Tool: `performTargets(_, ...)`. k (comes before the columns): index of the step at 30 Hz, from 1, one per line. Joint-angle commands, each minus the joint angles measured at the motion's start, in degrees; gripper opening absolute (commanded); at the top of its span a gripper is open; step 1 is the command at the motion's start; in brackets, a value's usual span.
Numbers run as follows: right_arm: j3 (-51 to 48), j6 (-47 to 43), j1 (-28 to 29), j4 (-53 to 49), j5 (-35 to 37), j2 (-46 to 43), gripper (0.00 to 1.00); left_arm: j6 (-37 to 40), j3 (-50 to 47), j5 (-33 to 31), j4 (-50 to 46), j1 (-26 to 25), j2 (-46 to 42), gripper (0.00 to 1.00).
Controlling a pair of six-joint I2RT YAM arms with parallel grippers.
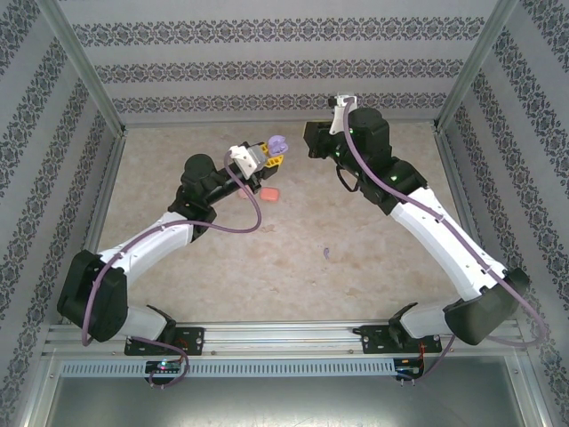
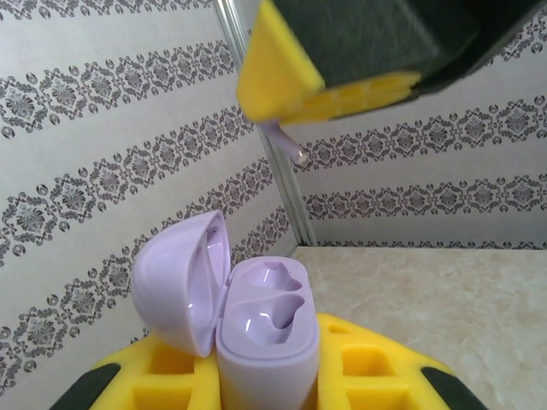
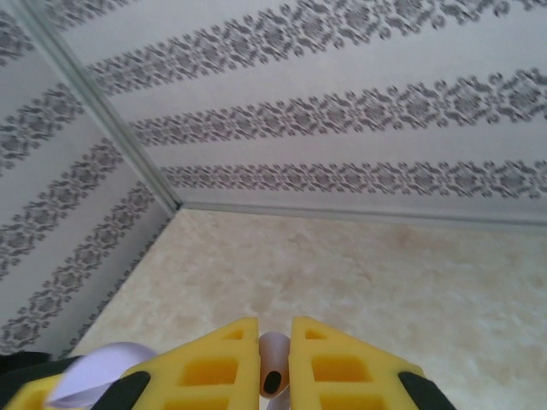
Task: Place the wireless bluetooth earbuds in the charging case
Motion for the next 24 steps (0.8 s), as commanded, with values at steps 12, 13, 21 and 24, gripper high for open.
performTargets(12,-5.5,-5.8,2.6,12.6,-10.8,-3.8,0.14,0.7,2.6,1.8,2.0,-1.4,1.5,0.00)
performTargets(13,-5.9,-5.7,2.9,13.0,-10.9,-3.7,0.14,0.6,2.8,1.8,2.1,-1.5,1.6,0.00)
performTargets(21,-9.8,-4.6,4.5,16.4,-9.3,-3.4,0.14,-0.6,3.3,1.8,0.9,-1.4,1.3,0.00)
performTargets(24,-10.5,-4.0,4.5,17.4,-9.1,-3.4,0.14,-0.8,3.4,1.8,0.2,-1.5,1.1,0.00)
